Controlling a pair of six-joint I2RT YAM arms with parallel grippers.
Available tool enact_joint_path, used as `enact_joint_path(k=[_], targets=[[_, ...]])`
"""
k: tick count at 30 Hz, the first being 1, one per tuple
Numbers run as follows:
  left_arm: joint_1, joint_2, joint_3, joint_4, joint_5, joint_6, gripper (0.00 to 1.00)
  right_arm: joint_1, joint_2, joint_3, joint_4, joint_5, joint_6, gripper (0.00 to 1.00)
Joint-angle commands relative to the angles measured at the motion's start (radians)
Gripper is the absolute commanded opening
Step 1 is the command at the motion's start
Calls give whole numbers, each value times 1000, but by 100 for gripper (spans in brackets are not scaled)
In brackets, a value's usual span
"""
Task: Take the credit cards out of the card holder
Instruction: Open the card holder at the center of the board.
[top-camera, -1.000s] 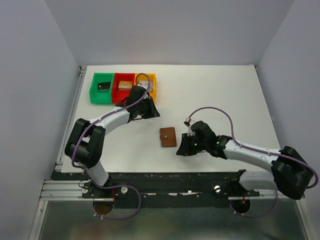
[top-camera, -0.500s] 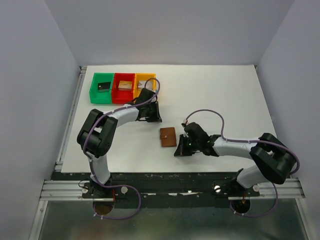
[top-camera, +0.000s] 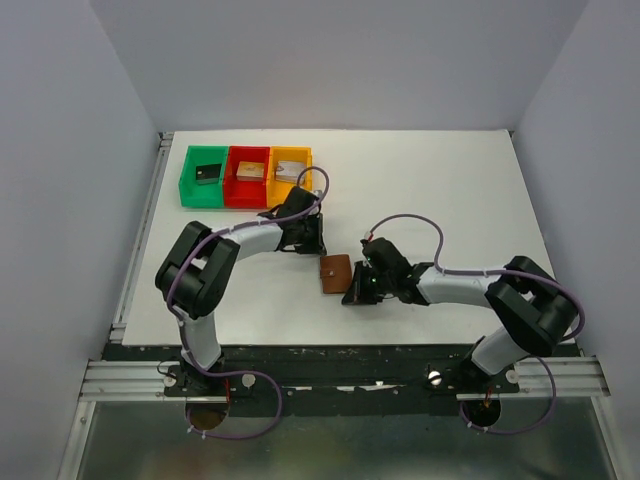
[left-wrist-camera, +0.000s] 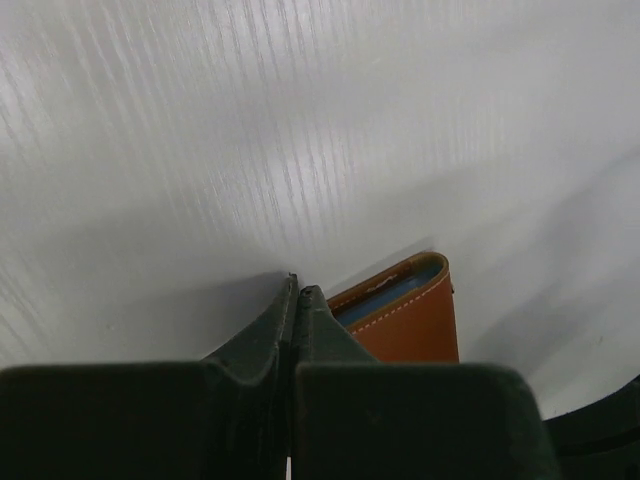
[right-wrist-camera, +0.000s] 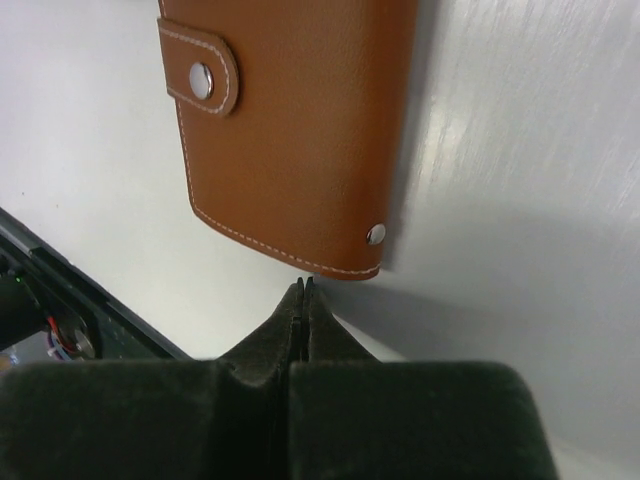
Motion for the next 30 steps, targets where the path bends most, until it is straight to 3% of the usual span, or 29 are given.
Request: enact_joint_path(k=[1,8,20,30], targets=[[-28,-52,-96,26,-17,-4,0,-28,33,15,-38,47,-3,0],[-41,-129,-216,117,18,-59,0,-57,29,16,-85,77,-62,0],[-92,-294,-469,324,-9,-205,0,-73,79,168,-253,156,-231,0],[-132,-428,-591,318,-101,-229,0,-90,179,321,-314,153,-277,0]])
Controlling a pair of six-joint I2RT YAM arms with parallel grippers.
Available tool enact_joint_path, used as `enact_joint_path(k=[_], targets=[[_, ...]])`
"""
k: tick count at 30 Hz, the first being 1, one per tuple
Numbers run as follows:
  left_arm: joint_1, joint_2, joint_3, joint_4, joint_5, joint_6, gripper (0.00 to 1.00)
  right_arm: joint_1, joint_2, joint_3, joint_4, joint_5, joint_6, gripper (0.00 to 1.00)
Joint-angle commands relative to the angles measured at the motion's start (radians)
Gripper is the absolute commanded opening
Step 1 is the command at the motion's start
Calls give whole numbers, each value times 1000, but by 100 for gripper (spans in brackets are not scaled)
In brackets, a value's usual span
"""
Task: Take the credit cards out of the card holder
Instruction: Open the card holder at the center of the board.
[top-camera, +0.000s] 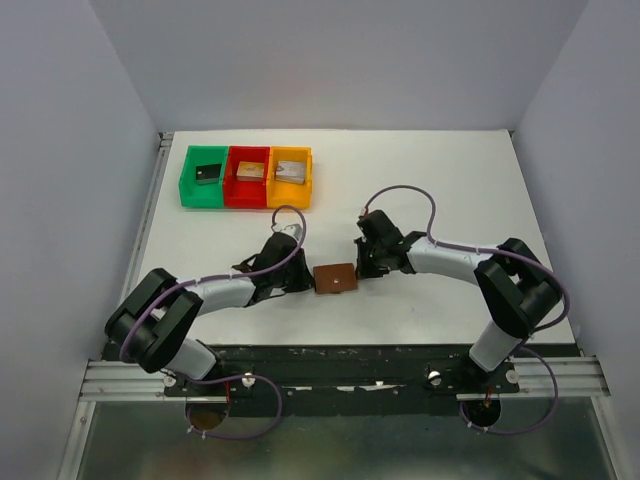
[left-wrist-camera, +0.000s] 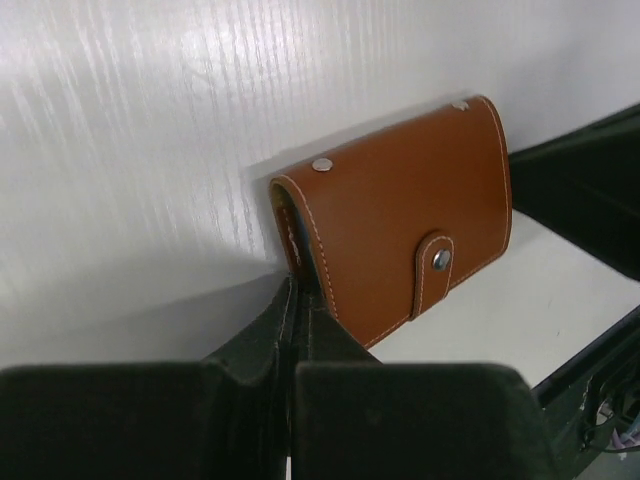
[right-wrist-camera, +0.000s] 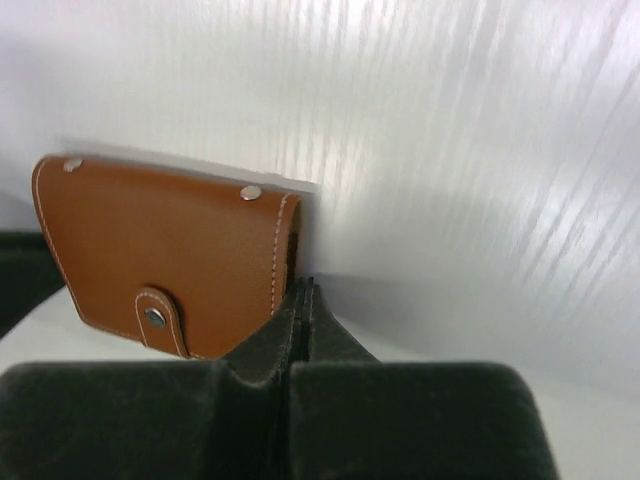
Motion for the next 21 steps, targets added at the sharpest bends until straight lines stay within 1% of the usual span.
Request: enact_joint_path(k=[1,4,6,7,8,9,10,11,13,14,16,17,18,20,21], targets=[[-30,-70,-63,-10,-15,-36,0,4,76,75,-30,22,-37,0],[-30,-126,-87,-44,-46,-45,0,-5,89,110,-54,35,-40,0],[-30,-177,-90,-94,-86,-44,0,-16,75,116,-79,54,-40,0],[-30,-208,-86,-128,-109,-38,0,-22,51,109,-93,107,-32,1],[-32,-238,-74,-181,-139,-29,0,-26,26,96,-103,133,-29,5],[-30,-263,-54,-234,-194,-21,0,-26,-12,89,-126,188,-26,11],[-30,-293,-37,-289,-245,-16,1,-26,-49,82,-146,221,-24,14],[-27,-314,-20,-324,-282,-16,6,-26,-83,70,-163,248,-21,17],[-16,-347,5,-374,-336,-19,20,-25,-162,29,-165,263,-15,23],[-10,-360,17,-384,-345,-21,28,-22,-214,-8,-144,246,-14,24],[7,-358,49,-378,-341,-12,36,-20,-290,-101,-61,154,-9,27],[20,-348,73,-369,-324,2,36,-19,-320,-141,-12,102,2,29],[36,-325,98,-365,-310,13,36,-17,-337,-187,33,24,20,34],[77,-257,164,-348,-243,37,36,-2,-358,-252,111,-36,72,42],[94,-214,196,-340,-209,48,34,6,-358,-272,131,-52,94,44]])
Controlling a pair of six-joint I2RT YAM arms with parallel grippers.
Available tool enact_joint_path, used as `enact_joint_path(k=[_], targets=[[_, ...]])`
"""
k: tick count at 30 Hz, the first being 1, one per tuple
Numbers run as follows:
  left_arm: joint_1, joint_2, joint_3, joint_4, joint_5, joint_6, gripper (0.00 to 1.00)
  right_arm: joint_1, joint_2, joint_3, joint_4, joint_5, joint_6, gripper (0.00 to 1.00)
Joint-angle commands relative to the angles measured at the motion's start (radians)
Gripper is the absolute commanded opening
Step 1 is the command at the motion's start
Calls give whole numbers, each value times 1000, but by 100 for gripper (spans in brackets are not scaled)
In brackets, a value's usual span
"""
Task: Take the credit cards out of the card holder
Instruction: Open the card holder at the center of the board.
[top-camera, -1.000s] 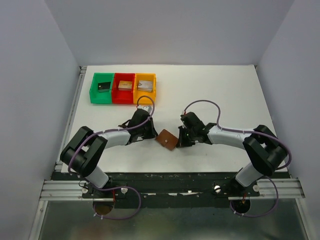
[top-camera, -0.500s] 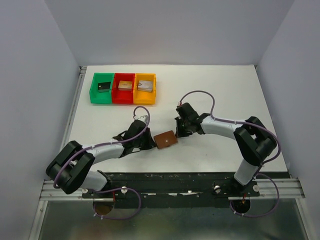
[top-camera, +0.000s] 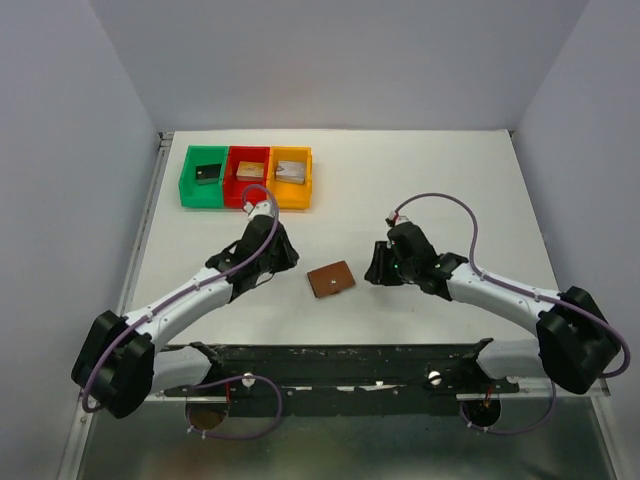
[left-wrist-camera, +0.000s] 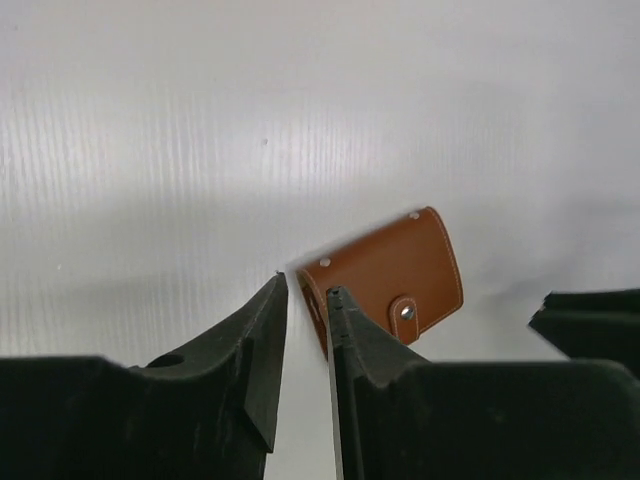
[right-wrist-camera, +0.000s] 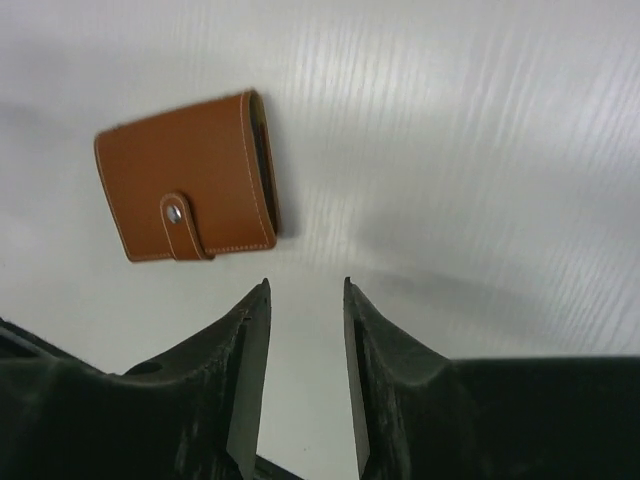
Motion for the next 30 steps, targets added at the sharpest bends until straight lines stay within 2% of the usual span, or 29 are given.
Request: enact_joint_path(k=[1,3,6,10,19,30], targets=[[86,150,156,-3,94,66,31,39,6,-116,133,-147,100,44],[103,230,237,-13,146,88,23,56,24,-130,148,-155,108,43],[105,338,328,-39,169,126,11,66,56,-142,170,-171,111,33],[105,436,371,-49,172,146,1,66,113,-128,188,-181,110,20],[58,517,286,6,180,137,0,64,280,7,136,-146,91,18],[22,453,69,145,221,53,0,61,400,181,23,-99,28,20]])
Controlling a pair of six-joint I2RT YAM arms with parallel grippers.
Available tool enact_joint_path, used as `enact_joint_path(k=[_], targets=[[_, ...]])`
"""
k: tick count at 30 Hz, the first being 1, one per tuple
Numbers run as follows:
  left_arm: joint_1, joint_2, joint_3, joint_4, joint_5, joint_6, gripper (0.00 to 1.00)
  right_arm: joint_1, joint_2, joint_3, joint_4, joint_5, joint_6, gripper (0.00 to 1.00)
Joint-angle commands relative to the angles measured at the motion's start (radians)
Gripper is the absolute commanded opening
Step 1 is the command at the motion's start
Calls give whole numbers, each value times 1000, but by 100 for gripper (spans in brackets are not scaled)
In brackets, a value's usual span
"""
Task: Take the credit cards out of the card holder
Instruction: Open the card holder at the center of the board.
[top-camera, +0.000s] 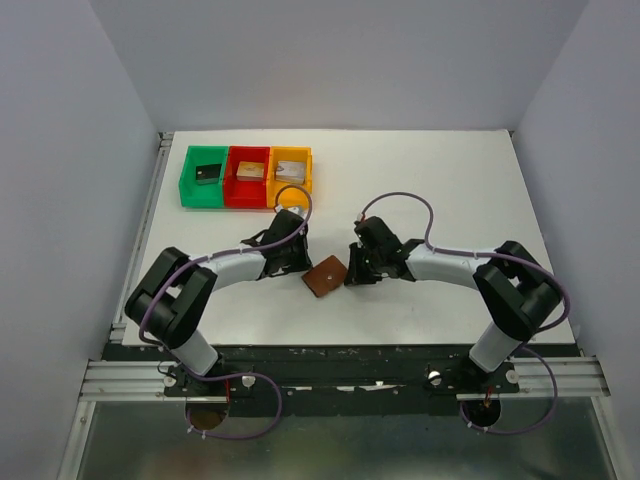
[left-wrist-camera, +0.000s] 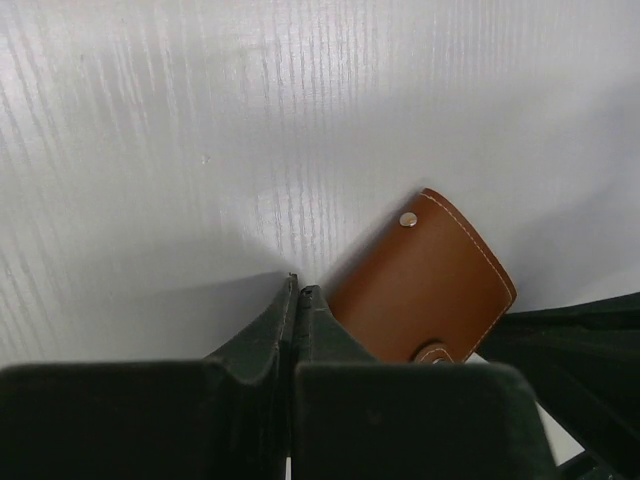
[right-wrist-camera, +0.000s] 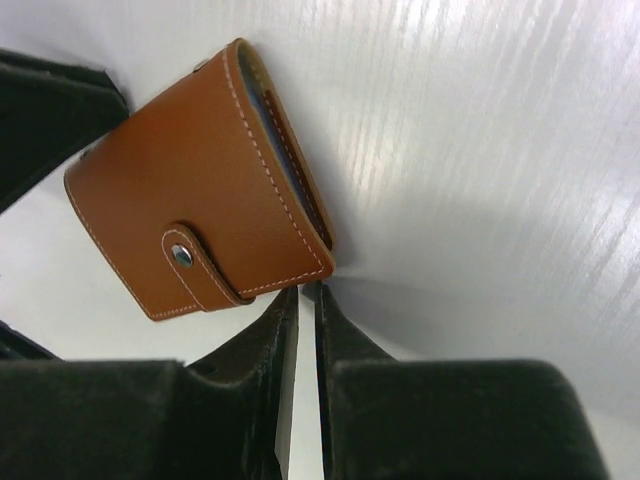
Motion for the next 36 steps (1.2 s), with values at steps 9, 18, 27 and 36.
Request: enact_joint_path(k=[9,18,27,36], targets=[[-50,-151,-245,105,32,-129,0,-20,129,186,-131,33,-68,23],[-52,-212,-276,82,-4,-141,0,-27,106,177,-151,67,-72,24],[-49,-402,-279,-68,-171,-166,21,-22,-221,71,-223,277,-213,39],[-47,-568,-245,-260,-408,-290,99,-14,-422,-28,-239,412,-198,100]])
